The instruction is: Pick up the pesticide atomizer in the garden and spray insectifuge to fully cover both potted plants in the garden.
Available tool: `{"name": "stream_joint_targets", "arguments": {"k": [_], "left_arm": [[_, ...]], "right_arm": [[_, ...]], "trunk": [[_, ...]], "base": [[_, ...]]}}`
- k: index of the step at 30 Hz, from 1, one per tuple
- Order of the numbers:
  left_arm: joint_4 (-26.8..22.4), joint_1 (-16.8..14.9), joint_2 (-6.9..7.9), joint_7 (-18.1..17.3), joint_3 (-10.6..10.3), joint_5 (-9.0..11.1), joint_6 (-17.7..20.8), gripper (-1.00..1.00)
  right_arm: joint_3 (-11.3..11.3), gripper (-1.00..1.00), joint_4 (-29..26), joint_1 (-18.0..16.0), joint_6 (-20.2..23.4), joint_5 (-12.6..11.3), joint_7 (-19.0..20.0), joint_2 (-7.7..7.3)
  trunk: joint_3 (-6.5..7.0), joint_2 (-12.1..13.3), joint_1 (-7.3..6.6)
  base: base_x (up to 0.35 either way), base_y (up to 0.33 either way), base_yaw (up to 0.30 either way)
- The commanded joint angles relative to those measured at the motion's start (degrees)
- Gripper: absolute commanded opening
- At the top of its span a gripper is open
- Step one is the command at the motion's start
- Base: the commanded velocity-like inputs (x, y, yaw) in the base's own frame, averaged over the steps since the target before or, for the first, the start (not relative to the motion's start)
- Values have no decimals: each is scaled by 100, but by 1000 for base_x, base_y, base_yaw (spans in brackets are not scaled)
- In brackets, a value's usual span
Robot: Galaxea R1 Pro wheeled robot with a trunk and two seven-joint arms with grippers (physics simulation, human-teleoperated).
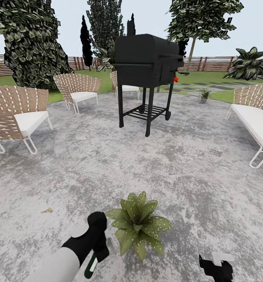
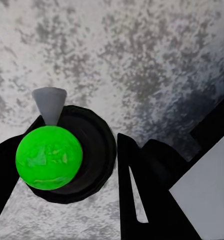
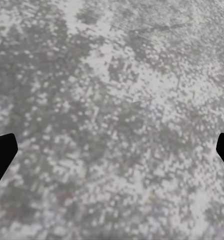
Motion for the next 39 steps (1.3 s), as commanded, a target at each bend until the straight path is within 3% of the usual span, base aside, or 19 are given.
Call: {"name": "stream_joint_targets", "arguments": {"k": [1,3,4,7,9,11,13,15,22,25,27,32,35,39], "left_arm": [[-22,-20,-22,-51,-8,-60,35,-100],[-31,-78,-9,-42,39,-61,35,-100],[-29,-120,15,-32,153,-61,35,-100],[-28,-162,190,-20,772,-85,28,-100],[-23,-133,215,-19,907,-78,27,-100],[5,-98,157,10,931,-67,27,-100],[48,-76,-63,51,918,-66,27,-100],[57,-72,-122,58,914,-62,27,-100],[68,-44,37,211,931,-102,22,-100],[355,-36,72,234,928,-104,2,-100],[483,-38,55,440,948,-66,-4,-100],[417,-60,-269,714,943,-44,0,-100],[484,-52,-225,725,942,-44,-10,-100],[597,-36,170,729,944,-34,-31,-100]], "right_arm": [[-31,100,11,-5,-20,61,-31,-1],[-31,100,11,-6,-20,61,-30,-1],[-31,100,11,-5,-20,61,-28,-1],[-28,100,11,-5,-20,61,-27,-1],[-26,100,11,-4,-20,61,-25,-1],[-25,100,11,-4,-20,61,-25,-1],[-28,100,11,-5,-20,61,-28,-1],[-28,100,11,-4,-20,61,-27,-1],[-26,100,11,-5,-20,61,-25,-1],[-30,100,11,-5,-20,61,-25,-1],[-30,100,11,-4,-20,61,-31,-1],[-30,100,11,-7,-20,61,-26,-1],[-31,100,11,-4,-20,61,-30,-1],[-31,100,7,-4,-20,61,-33,-4]], "trunk": [[-5,-2,-1],[-5,-2,-1],[-5,-2,-1],[-5,-2,-1],[-5,-2,-1],[-5,-2,-1],[-5,-2,-1],[-5,-2,-1],[-5,-2,-1],[-5,-2,-1],[-5,-2,-1],[-5,-2,-1],[-5,-2,-1],[-5,-2,-1]], "base": [[0,0,0],[0,0,0],[0,0,0],[0,0,0],[0,0,0],[0,0,0],[0,0,0],[0,0,0],[0,0,0],[0,0,0],[0,0,0],[0,0,0],[0,0,0],[0,0,0]]}}
